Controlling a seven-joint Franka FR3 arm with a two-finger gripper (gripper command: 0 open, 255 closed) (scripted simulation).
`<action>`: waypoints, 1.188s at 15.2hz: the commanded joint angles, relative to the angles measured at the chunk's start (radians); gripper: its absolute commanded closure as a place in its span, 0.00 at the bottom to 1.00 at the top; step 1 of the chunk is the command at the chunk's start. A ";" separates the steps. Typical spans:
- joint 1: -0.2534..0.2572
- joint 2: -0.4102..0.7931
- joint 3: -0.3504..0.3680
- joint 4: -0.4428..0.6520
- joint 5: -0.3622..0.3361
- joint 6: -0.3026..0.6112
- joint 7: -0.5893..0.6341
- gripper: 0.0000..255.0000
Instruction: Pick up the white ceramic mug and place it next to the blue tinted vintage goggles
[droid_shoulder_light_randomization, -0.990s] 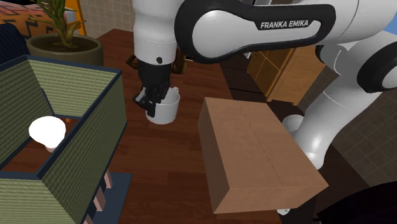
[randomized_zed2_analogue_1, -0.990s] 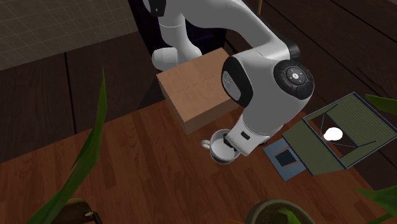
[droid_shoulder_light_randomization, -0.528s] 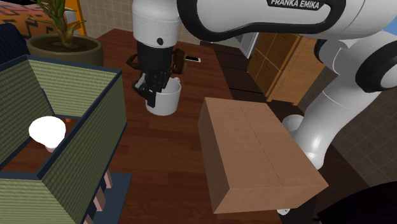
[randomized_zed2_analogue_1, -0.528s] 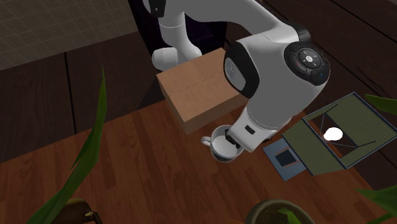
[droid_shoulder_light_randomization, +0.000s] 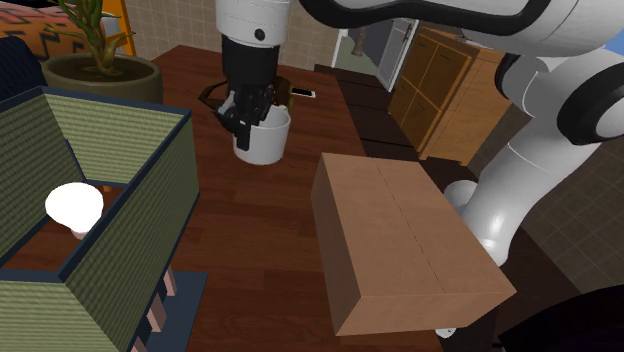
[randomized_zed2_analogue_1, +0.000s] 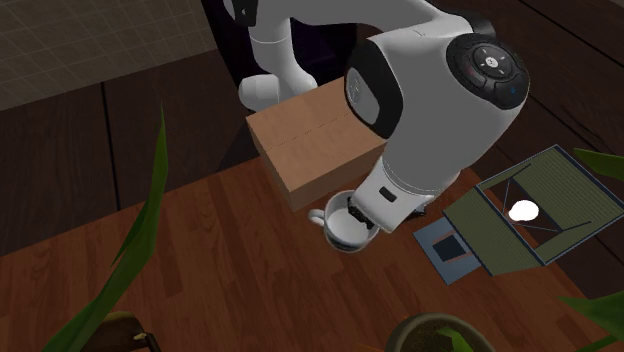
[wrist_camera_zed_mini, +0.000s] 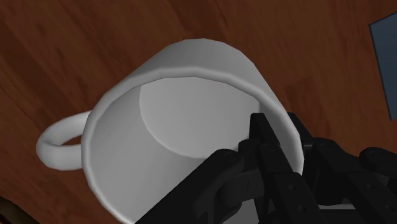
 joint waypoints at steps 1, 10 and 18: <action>-0.021 -0.021 -0.027 -0.016 0.006 -0.001 -0.049 1.00; -0.114 -0.087 -0.162 -0.095 0.013 0.022 -0.279 1.00; -0.194 -0.072 -0.277 -0.084 0.000 0.033 -0.471 1.00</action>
